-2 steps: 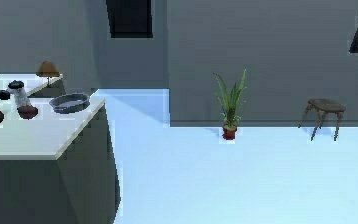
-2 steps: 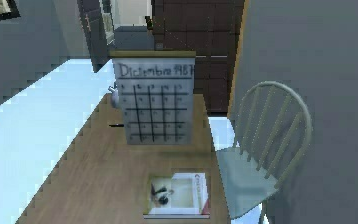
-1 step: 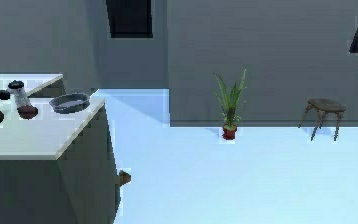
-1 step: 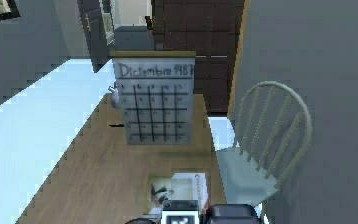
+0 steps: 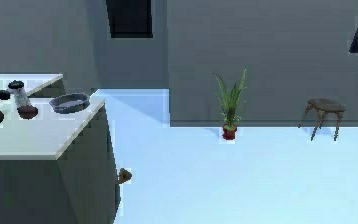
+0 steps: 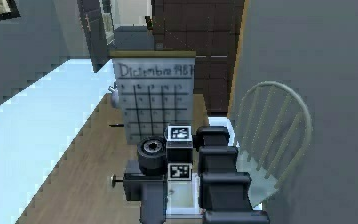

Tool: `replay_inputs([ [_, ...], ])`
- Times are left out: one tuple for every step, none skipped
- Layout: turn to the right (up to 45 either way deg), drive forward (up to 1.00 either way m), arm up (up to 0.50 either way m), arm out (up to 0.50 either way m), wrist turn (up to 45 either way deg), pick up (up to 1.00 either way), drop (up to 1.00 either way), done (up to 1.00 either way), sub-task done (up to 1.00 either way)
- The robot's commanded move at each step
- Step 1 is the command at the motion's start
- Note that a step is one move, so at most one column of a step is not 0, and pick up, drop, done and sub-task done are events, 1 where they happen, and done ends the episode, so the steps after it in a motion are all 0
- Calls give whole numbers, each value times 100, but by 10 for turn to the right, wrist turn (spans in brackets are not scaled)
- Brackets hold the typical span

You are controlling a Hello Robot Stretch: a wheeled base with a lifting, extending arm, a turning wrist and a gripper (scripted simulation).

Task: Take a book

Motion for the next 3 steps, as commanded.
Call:
replay_inputs([
  [0,0,0,0,450,0,0,0,0],
  [0,0,0,0,450,0,0,0,0],
  [0,0,0,0,450,0,0,0,0],
])
